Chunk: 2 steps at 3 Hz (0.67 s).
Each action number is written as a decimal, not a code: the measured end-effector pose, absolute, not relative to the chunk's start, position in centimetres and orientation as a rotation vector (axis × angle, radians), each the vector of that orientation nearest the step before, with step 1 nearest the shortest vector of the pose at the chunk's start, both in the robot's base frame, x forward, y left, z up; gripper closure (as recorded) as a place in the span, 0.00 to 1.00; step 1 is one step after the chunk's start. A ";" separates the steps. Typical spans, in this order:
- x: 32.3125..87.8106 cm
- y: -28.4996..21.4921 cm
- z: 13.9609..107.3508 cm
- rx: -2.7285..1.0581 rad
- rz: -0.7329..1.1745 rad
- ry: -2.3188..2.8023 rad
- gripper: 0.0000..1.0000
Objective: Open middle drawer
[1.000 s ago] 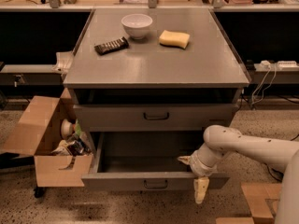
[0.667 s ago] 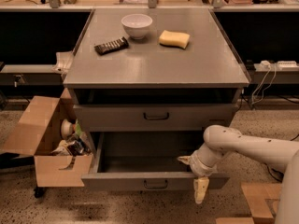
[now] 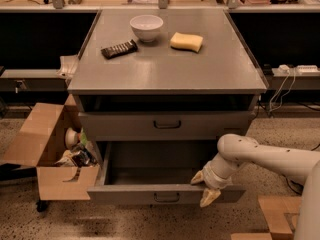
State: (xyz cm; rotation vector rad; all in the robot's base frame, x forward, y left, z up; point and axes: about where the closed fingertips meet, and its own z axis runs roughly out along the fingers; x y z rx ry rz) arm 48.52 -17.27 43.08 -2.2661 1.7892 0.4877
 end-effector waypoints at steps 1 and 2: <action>48.5 -17.3 43.1 -2.266 0.488 1.789 0.62; 48.5 -17.3 43.1 -2.266 0.488 1.789 0.93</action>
Offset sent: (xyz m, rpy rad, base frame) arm 0.0000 0.0000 0.0000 0.0000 0.0000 0.0000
